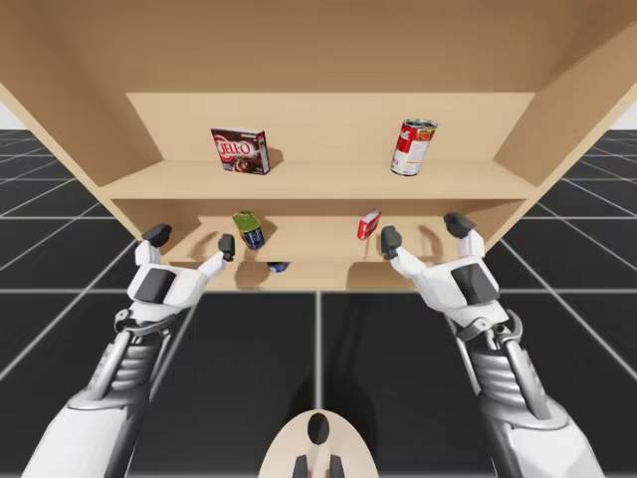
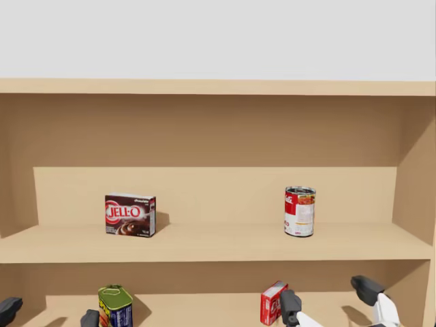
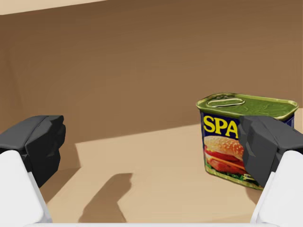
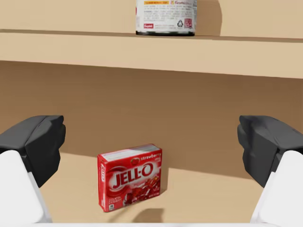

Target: Retrieve the pudding box from the shelves.

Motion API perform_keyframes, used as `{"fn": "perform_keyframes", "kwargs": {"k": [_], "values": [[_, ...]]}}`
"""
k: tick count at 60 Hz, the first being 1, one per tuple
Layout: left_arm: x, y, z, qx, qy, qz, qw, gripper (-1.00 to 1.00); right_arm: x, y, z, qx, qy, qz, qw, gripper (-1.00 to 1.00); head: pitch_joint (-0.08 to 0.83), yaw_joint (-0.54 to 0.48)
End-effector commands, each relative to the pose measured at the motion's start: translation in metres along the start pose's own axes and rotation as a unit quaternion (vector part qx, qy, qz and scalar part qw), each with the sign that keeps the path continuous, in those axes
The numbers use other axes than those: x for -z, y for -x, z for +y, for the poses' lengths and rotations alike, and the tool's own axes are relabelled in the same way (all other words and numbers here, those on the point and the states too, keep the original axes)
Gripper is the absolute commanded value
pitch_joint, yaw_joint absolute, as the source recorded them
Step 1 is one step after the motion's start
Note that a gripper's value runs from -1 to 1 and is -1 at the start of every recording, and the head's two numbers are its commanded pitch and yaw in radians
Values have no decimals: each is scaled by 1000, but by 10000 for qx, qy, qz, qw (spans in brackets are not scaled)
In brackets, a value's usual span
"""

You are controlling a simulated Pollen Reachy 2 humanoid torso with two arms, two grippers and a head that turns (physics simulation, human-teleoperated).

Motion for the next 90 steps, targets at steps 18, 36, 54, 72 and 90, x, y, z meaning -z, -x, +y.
{"fn": "perform_keyframes", "kwargs": {"k": [18,36,54,72,90], "values": [[-1,0,0,-10,-24,-24,10000,-1000,-1,1,2,72,-6,47,10000,-1000,88,-10],[-1,1,0,-4,-12,-23,10000,-1000,-1,1,2,-42,34,7,10000,-1000,130,165],[-14,-42,-12,-150,3,394,9991,-1000,-1,0,2,-20,66,36,10000,-1000,141,189],[-33,-144,-29,-336,815,681,9938,-1000,-3,0,0,-35,112,56,9999,-1000,154,198],[3,-174,-35,-651,1053,655,9901,-1000,-3,0,-3,-16,139,77,9999,-1000,161,214]]}}
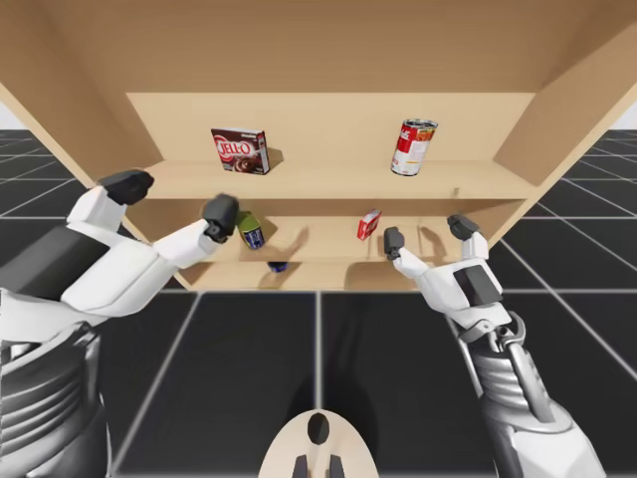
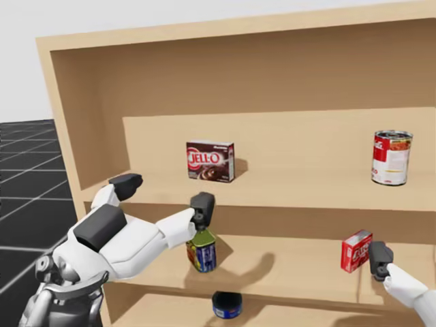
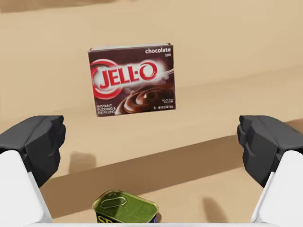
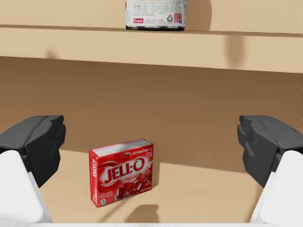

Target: Retrieve the pudding box from the shelves.

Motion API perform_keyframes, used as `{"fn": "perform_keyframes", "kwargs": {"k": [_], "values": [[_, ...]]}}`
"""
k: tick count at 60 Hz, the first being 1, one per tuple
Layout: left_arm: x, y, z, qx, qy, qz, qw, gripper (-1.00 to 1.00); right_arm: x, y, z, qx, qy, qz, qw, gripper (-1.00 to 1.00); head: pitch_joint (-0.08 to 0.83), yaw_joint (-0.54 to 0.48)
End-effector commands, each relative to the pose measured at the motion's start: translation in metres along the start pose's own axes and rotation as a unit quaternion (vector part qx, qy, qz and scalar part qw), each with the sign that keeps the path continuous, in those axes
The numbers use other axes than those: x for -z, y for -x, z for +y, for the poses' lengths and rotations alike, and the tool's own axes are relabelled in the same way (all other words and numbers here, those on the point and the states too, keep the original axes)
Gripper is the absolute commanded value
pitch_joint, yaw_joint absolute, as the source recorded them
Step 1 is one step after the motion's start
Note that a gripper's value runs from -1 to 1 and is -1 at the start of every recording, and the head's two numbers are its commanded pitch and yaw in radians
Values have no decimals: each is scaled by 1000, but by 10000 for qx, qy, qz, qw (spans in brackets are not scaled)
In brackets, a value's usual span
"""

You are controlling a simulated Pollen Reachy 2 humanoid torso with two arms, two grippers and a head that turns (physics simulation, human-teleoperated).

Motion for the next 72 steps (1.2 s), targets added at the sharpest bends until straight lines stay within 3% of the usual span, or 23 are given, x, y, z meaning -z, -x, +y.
{"fn": "perform_keyframes", "kwargs": {"k": [1,15,29,34,46,63,72], "values": [[22,-19,-2,-168,-102,569,9982,-1000,0,0,-1,26,18,12,10000,-1000,162,215],[68,-8,-2,-468,-101,853,9952,-1000,0,0,-4,45,67,18,10000,-1000,170,215],[107,6,7,-752,-533,1088,9898,-1000,0,-2,-10,80,183,-45,9998,-1000,179,211],[117,10,7,-640,-698,1087,9895,-1000,0,-2,-13,113,241,-63,9996,-1000,183,210],[139,15,8,-660,-740,1181,9880,-1000,0,-3,-16,154,327,-108,9993,-1000,194,211],[168,25,15,-448,-1057,1223,9858,-1000,0,-4,-18,158,354,-130,9992,-1000,201,208],[181,33,15,-512,-1039,1304,9847,-1000,0,-3,-18,146,357,-133,9992,-1000,202,209]]}}
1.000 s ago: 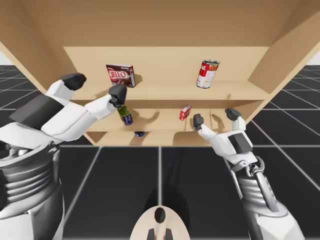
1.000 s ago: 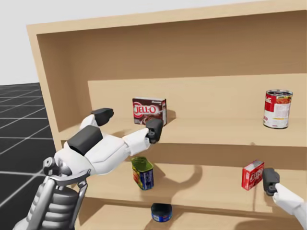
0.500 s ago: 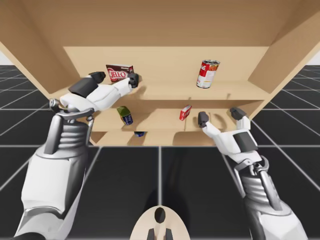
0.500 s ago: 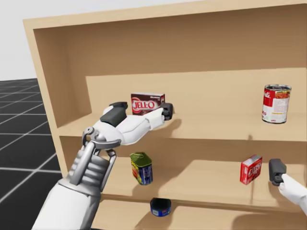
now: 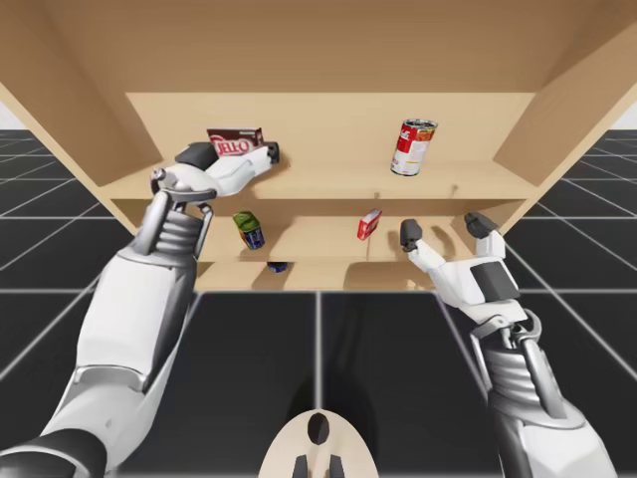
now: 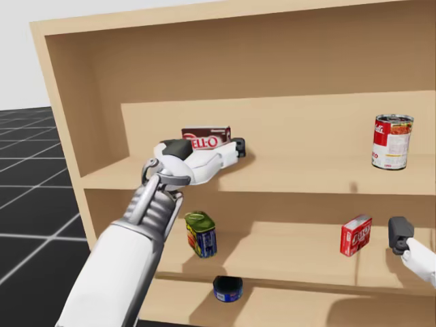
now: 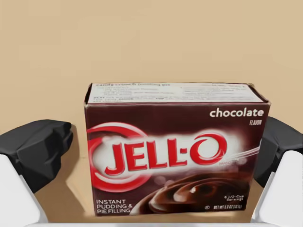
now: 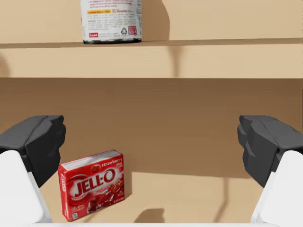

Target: Retrieve the pudding box from the shelves.

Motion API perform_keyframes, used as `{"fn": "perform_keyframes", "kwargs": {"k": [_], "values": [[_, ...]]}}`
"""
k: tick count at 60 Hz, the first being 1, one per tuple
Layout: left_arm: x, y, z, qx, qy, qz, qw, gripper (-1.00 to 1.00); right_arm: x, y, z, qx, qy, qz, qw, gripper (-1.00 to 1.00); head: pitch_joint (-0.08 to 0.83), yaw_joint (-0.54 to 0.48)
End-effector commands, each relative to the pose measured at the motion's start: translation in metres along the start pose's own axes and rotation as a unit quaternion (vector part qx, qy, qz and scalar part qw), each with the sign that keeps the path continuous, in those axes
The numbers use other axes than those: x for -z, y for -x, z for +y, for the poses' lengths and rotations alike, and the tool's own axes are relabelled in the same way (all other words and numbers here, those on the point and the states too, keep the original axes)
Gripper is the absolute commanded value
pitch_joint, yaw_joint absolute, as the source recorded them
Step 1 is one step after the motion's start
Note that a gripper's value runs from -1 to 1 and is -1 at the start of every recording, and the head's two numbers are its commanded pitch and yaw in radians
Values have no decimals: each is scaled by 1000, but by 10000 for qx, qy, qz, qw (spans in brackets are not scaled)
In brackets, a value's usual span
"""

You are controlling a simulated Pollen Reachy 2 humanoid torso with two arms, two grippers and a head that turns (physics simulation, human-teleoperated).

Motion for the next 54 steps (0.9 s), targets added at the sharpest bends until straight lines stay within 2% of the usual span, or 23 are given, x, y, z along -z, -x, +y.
{"fn": "perform_keyframes", "kwargs": {"k": [1,7,8,9,10,11,12,13,33,54], "values": [[21,9,-3,48,-142,409,9991,-1000,0,1,0,-3,7,-5,10000,-1000,201,208],[26,13,-5,7,-86,444,9990,-1000,0,1,0,-14,6,1,10000,-1000,205,207],[26,13,-6,-2,-103,448,9989,-687,0,1,0,-18,5,1,10000,-1000,206,208],[26,14,-7,14,-127,434,9990,-177,0,1,0,-19,6,1,10000,-1000,206,209],[26,14,-7,-4,-87,431,9990,200,0,1,0,-19,7,0,10000,-1000,207,209],[26,14,-7,-7,-79,428,9991,763,0,1,-1,-18,7,1,10000,-1000,207,209],[25,15,-8,-24,-38,424,9991,935,0,1,-1,-11,7,1,10000,-1000,208,209],[25,15,-9,-29,-11,418,9991,997,0,1,-1,-8,7,0,10000,-1000,208,209],[-3,4,-19,124,-38,53,9999,1000,-1,1,-1,-2,-6,0,10000,-1000,206,210],[-52,-23,-23,311,58,-515,9982,1000,-1,0,0,7,-7,-12,10000,-1000,205,216]]}}
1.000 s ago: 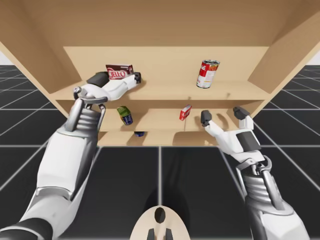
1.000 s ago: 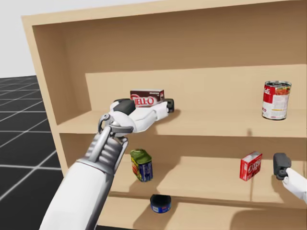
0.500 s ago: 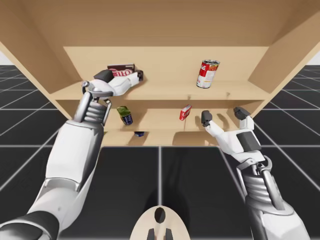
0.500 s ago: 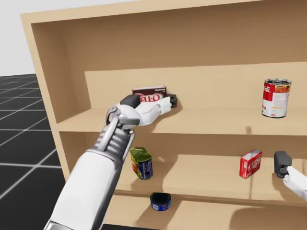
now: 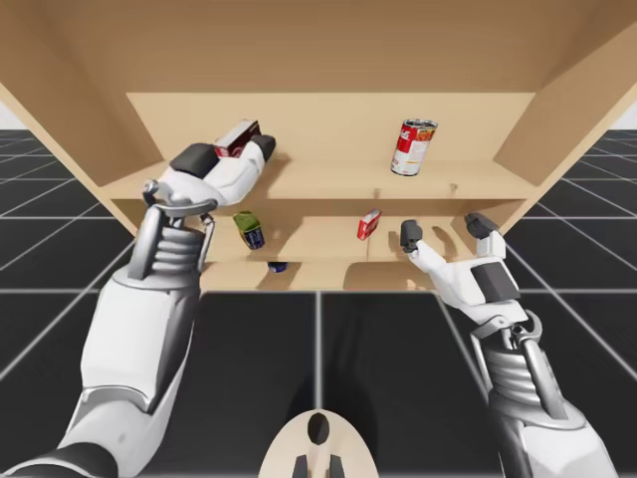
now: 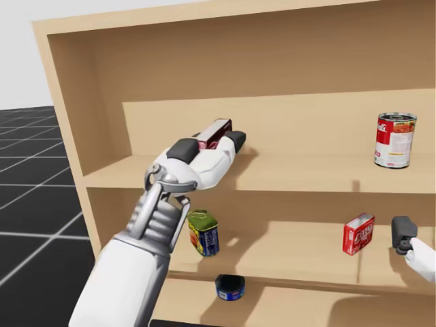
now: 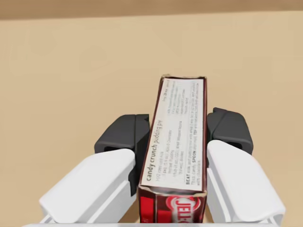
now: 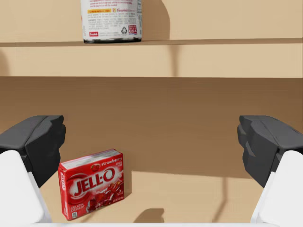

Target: Retrieve the pudding box from the shelves.

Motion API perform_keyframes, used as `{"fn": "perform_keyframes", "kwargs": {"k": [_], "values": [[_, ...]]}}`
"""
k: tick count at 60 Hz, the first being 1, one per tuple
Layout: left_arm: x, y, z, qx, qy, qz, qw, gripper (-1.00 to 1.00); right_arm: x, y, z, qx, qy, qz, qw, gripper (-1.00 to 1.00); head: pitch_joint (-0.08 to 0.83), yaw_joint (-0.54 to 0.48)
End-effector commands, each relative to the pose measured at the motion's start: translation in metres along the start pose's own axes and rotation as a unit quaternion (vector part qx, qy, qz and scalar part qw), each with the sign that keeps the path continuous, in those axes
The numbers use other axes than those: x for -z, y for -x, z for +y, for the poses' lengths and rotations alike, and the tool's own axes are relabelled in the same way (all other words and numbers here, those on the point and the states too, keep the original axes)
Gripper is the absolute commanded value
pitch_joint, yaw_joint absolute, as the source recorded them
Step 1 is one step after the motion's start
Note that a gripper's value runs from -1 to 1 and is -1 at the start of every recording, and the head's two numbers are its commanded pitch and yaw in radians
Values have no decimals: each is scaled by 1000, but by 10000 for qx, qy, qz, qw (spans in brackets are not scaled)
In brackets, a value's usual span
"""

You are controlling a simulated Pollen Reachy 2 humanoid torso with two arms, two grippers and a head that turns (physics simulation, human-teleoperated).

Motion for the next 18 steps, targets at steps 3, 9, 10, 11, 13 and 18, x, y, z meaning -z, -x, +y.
{"fn": "perform_keyframes", "kwargs": {"k": [3,9,10,11,13,18], "values": [[-33,-27,-4,130,-23,-140,9998,1000,0,0,0,29,13,-14,10000,-1000,206,216],[-56,-41,-7,241,37,-379,9990,1000,0,-1,0,40,21,-21,10000,-1000,208,218],[-59,-42,-8,253,46,-402,9989,1000,0,-1,0,42,21,-23,10000,-1000,209,218],[-62,-44,-8,265,54,-426,9987,1000,-1,-1,0,42,21,-24,10000,-1000,209,218],[-73,-49,-9,306,80,-514,9982,1000,-1,-1,0,40,26,-28,10000,-1000,209,218],[-94,-54,-9,344,128,-638,9973,1000,-1,-1,0,46,29,-28,10000,-1000,210,218]]}}
